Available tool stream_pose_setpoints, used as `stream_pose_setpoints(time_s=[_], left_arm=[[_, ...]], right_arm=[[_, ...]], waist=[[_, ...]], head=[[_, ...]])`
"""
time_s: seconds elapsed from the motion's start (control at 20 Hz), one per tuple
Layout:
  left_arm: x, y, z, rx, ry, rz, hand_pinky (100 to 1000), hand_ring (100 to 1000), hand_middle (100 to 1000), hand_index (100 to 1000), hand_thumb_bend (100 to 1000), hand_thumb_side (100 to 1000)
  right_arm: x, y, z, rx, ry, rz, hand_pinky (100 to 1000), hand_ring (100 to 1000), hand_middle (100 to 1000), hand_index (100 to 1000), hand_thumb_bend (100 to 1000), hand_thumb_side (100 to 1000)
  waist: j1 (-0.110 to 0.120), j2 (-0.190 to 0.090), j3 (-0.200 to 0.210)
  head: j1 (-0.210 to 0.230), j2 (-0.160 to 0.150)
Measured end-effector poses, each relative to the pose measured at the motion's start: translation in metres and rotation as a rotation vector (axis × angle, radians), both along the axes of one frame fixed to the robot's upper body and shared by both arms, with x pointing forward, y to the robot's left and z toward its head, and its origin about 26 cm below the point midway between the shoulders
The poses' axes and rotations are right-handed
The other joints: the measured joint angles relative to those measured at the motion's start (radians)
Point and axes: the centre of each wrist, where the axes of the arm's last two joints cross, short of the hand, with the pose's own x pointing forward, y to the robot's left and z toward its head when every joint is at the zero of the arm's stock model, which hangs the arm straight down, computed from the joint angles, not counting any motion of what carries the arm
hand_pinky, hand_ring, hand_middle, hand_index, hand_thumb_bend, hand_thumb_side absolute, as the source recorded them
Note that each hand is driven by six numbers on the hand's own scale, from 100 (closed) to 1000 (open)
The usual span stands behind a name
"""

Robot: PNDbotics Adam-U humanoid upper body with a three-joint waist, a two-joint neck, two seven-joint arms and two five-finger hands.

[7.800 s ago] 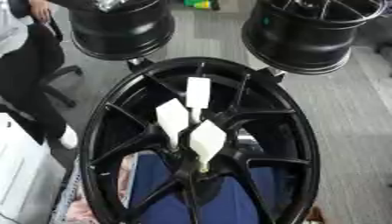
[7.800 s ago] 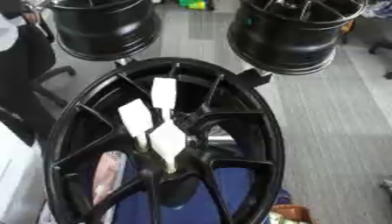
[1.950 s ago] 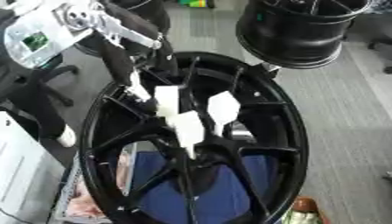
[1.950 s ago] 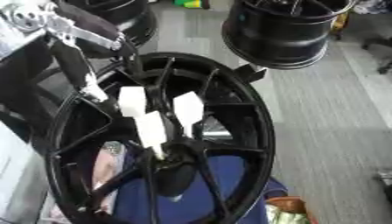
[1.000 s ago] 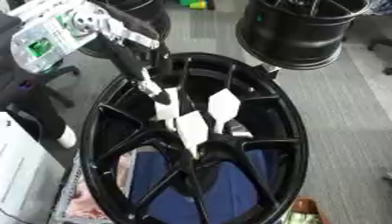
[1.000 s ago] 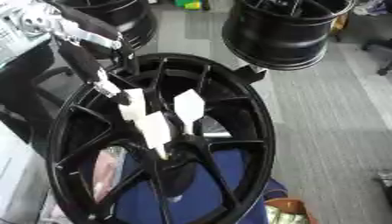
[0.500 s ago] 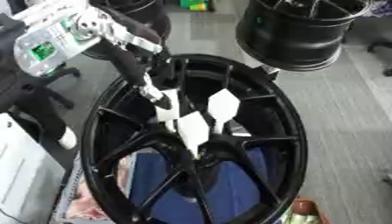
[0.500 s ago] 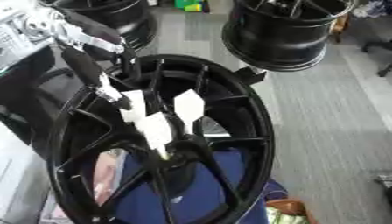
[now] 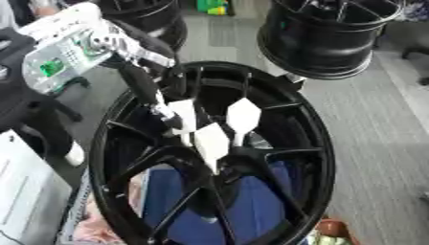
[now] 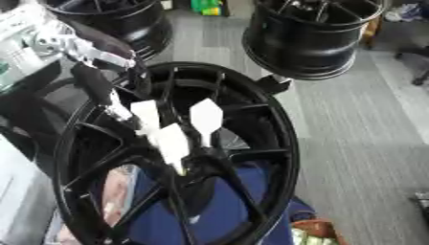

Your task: Pull the pin out of the wheel hub.

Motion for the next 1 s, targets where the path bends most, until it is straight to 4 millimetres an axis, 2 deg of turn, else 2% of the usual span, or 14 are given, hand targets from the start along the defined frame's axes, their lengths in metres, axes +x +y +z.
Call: stream_pose_setpoints(time_s=[0.2, 0.5, 0.65, 0.7, 1.0], left_arm=[[0.000, -0.003, -0.003, -0.004, 0.007, 0.013, 778, 778, 710, 812, 606, 758], [0.000, -0.004, -0.006, -0.011, 0.019, 0.033, 768, 762, 683, 799, 589, 729], [0.000, -0.004, -0.007, -0.012, 0.021, 0.037, 751, 740, 632, 773, 565, 681], [0.000, -0.005, -0.007, -0.012, 0.021, 0.038, 744, 730, 617, 764, 551, 629], [0.001, -0.005, -0.013, -0.002, 0.030, 0.033, 742, 728, 613, 761, 536, 555]], right_arm=[[0.000, 0.000, -0.001, 0.008, 0.000, 0.000, 867, 720, 617, 758, 100, 445], [-0.001, -0.001, -0.003, 0.017, 0.000, -0.005, 867, 720, 617, 758, 100, 455], [-0.001, -0.002, -0.003, 0.019, -0.004, -0.007, 867, 720, 617, 758, 100, 455], [-0.001, -0.002, -0.003, 0.019, -0.006, -0.008, 867, 720, 617, 758, 100, 455], [-0.001, -0.002, -0.003, 0.021, -0.009, -0.008, 867, 720, 617, 758, 100, 458]], waist=[[0.000, 0.000, -0.002], [0.000, 0.003, -0.006], [-0.001, 0.003, -0.007], [-0.001, 0.003, -0.007], [-0.001, 0.005, -0.007]], head=[[0.000, 0.000], [0.001, 0.000], [0.001, 0.000], [0.001, 0.000], [0.001, 0.000]])
